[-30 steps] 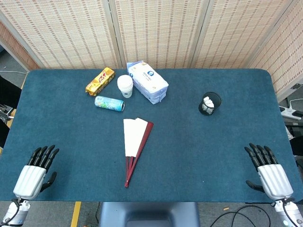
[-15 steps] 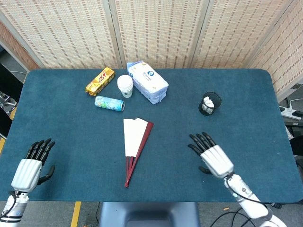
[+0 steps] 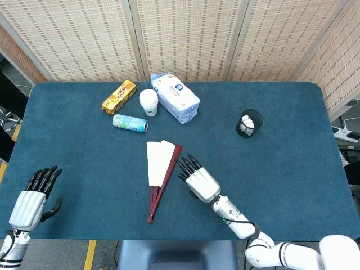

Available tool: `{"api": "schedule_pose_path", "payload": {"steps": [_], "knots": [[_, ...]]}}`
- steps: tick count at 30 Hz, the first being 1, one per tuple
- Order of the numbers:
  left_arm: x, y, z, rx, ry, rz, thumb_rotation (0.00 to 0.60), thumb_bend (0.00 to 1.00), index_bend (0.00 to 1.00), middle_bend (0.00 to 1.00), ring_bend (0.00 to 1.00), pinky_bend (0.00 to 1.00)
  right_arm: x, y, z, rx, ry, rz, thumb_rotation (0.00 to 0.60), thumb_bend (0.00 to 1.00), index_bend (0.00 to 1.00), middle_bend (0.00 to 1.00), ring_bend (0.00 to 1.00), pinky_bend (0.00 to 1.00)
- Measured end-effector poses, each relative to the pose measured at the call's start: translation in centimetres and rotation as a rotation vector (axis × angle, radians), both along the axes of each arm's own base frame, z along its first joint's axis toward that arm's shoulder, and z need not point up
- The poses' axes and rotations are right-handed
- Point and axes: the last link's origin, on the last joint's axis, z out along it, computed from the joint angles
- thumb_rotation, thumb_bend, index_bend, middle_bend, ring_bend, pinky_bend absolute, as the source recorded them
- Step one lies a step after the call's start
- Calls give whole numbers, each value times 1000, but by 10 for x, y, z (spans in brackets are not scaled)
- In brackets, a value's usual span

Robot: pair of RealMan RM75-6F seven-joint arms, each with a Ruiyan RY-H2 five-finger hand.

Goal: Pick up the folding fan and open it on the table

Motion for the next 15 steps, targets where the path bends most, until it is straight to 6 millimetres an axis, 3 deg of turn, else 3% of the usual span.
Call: {"api": "schedule_pose_path", "payload": {"steps": [7,15], "knots": [[-1,1,1,4,1,4,600,419,0,0,0,83,25,-20,-32,-18,32,11,600,156,398,0,0,0],[-3,3,1,9,7,12,600,419,0,0,0,83,35,-30,-53,-35,69,15,600,179,422,0,0,0]]}}
